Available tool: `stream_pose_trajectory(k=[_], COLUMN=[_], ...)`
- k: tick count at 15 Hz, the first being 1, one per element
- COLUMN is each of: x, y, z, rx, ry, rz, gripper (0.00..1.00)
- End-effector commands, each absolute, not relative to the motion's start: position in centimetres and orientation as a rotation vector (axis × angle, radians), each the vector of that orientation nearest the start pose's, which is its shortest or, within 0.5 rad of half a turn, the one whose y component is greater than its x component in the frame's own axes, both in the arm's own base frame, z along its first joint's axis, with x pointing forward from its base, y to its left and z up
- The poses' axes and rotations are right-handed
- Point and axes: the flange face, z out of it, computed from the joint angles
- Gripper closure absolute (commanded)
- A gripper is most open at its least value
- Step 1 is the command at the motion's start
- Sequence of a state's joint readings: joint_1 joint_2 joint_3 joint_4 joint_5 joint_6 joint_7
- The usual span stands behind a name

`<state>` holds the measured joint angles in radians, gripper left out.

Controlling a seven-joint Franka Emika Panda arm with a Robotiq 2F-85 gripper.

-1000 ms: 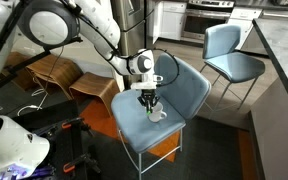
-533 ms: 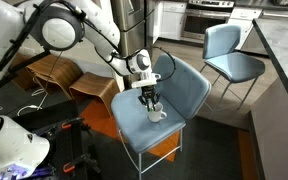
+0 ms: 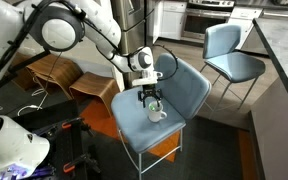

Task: Put the marker in the cup

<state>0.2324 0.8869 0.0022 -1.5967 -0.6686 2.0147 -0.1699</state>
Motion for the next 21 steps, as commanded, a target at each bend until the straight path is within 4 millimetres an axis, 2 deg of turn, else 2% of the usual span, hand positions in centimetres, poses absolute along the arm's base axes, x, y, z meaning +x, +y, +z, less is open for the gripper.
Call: stream_pose_trajectory(k=[1, 6, 10, 15, 21], x=[62.5, 62.2, 61.5, 60.1, 57.7], y=[10.5, 9.4, 9.0, 8.8, 9.5], z=[12.1, 18.2, 21.3, 22.3, 22.3], rx=[2.539, 2.850, 3.026, 3.097, 3.070], ry=[0.987, 0.777, 0.653, 0.607, 0.655], rz=[-0.583, -0.461, -0.233, 0.135, 0.223], gripper=[0.00, 0.00, 0.00, 0.00, 0.00])
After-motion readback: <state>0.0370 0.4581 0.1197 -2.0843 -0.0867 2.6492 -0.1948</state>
